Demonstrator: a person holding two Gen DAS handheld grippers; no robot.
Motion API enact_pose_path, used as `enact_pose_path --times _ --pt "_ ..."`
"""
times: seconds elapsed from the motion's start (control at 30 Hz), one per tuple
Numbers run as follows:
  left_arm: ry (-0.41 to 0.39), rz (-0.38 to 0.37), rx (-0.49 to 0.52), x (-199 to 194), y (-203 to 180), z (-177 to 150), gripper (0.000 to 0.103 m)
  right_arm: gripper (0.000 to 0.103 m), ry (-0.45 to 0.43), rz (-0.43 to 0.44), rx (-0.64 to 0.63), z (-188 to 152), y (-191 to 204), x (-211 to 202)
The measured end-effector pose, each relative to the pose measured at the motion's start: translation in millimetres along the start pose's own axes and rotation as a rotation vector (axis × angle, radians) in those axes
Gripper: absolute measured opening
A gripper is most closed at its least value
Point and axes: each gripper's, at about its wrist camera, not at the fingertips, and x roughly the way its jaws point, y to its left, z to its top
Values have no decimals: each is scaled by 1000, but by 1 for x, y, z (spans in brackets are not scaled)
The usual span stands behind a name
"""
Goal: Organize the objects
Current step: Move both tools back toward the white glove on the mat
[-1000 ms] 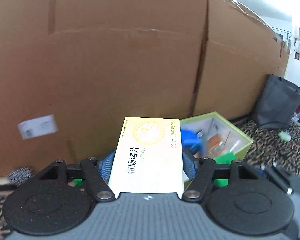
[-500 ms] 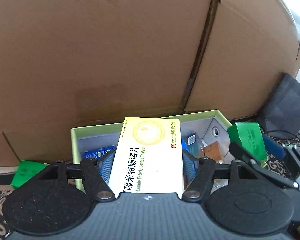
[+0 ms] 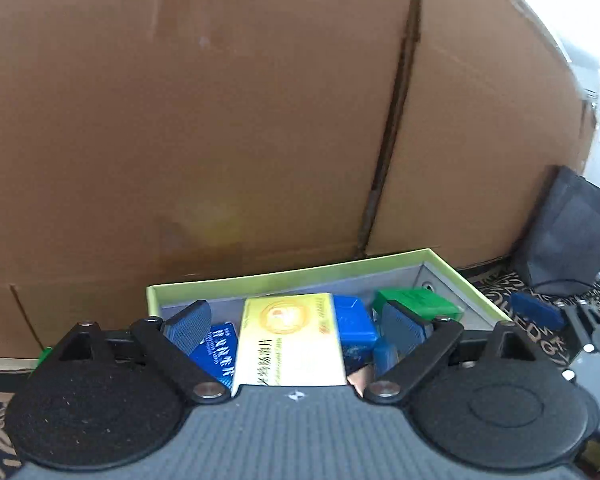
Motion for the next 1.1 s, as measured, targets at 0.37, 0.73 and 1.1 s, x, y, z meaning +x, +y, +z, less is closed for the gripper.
enact_pose_path --times 0.37,0.73,1.1 --pt "-32 28 -15 -78 18 -28 95 103 -27 91 231 -21 4 -83" --pt "56 226 -104 -129 65 -89 95 103 85 216 244 -50 41 -113" --pt "166 356 -275 -154 140 -127 95 103 231 421 124 -59 125 -109"
